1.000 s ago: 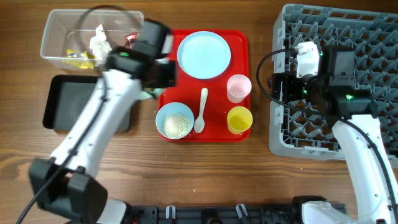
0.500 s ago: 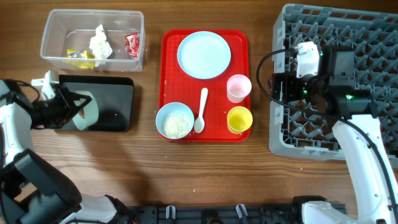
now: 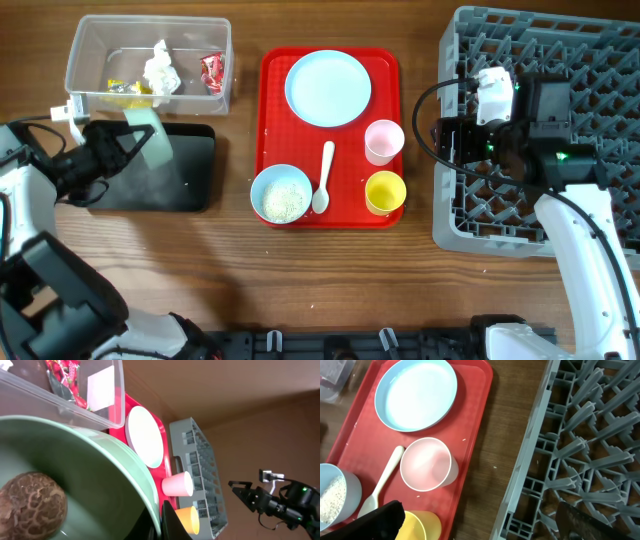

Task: Sort waste into correct bins and load items into the dishwasher rack
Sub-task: 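Tip the green bowl over the black tray to empty the food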

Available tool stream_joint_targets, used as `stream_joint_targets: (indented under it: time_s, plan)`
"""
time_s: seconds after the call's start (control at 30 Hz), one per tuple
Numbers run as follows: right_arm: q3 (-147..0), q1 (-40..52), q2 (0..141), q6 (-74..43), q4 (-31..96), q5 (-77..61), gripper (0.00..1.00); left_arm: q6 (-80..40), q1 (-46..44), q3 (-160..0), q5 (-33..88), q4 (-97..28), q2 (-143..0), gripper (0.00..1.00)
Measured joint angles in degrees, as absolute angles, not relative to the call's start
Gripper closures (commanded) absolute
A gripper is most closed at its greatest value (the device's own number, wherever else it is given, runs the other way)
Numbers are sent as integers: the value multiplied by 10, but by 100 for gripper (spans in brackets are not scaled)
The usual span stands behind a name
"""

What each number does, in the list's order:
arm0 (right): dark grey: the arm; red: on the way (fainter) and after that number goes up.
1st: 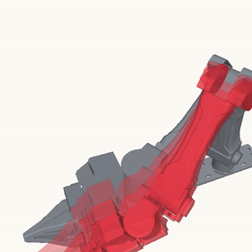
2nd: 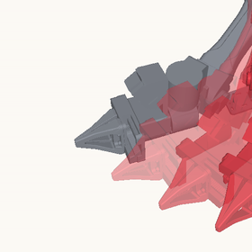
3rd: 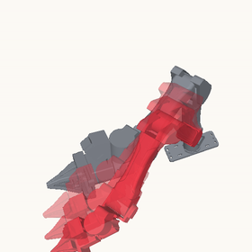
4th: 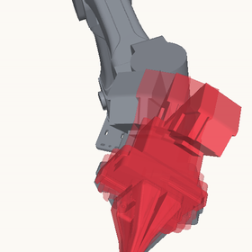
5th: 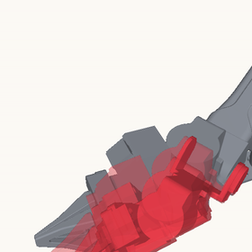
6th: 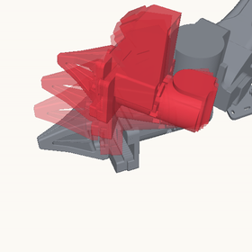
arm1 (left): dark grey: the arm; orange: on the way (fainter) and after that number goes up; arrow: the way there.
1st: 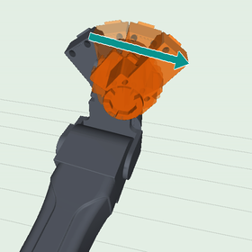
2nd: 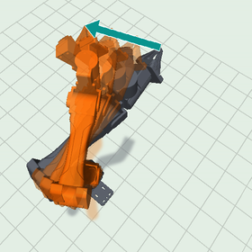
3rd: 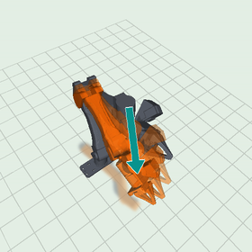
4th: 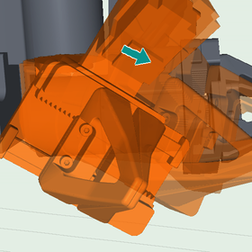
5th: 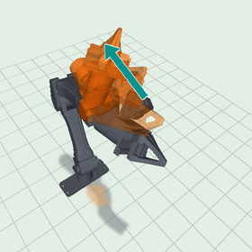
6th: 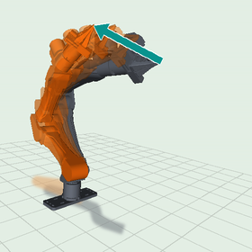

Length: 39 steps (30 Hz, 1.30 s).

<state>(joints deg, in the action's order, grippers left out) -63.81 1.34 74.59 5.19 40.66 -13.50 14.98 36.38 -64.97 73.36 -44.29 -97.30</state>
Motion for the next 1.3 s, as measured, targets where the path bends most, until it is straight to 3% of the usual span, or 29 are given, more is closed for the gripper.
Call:
stream_joint_targets:
  time_s: [0.17, 0.4, 0.83, 1.13, 1.3]
  plan:
    - [-638, 13, 746, 52, 407, -135, 0, 162, 364, -643, 775, -426, -1058, 96]
    - [-638, 13, 746, 52, 407, -135, 0, 178, 364, -642, 869, -420, -1063, 96]
    - [-638, 13, 748, 52, 407, -135, 0, 167, 356, -642, 884, -463, -1063, 96]
    - [-638, 13, 748, 52, 406, -135, 0, 163, 337, -643, 830, -441, -1059, 96]
    - [-638, 13, 748, 52, 403, -135, 0, 114, 196, -753, 678, -439, -985, 96]
